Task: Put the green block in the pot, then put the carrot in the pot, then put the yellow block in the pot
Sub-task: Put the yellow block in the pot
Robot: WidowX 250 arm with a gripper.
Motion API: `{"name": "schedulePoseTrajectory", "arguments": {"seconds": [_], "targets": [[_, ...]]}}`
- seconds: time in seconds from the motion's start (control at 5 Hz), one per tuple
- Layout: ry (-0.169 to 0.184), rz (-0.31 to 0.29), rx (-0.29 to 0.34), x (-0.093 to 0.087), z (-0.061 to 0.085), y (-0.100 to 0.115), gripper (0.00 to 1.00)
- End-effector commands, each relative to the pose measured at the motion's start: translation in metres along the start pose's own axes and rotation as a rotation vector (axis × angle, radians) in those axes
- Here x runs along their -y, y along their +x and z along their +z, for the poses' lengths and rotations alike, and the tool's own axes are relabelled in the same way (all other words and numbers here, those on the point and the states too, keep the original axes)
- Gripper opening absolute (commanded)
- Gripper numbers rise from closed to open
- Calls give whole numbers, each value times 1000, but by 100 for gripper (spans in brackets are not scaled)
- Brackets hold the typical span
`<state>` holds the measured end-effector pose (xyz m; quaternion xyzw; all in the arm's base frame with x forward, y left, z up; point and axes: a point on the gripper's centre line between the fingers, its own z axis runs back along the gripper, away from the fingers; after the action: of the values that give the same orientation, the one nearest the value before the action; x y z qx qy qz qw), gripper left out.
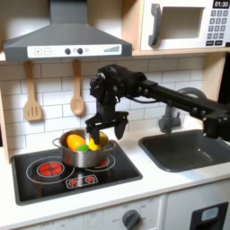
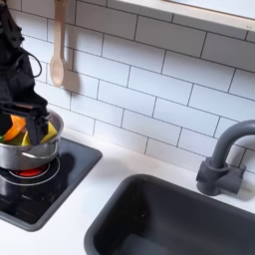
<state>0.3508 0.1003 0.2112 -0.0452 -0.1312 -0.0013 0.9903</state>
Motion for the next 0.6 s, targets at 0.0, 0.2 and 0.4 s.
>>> {"name": "schedulePoseTrajectory", "arguments": {"seconds": [0.0, 0.2, 0.4], "targets": [[41, 19, 167, -5, 25, -14, 100], [33, 7, 226, -3, 36, -20, 100], [0, -16, 274, -3, 45, -23, 100]]}}
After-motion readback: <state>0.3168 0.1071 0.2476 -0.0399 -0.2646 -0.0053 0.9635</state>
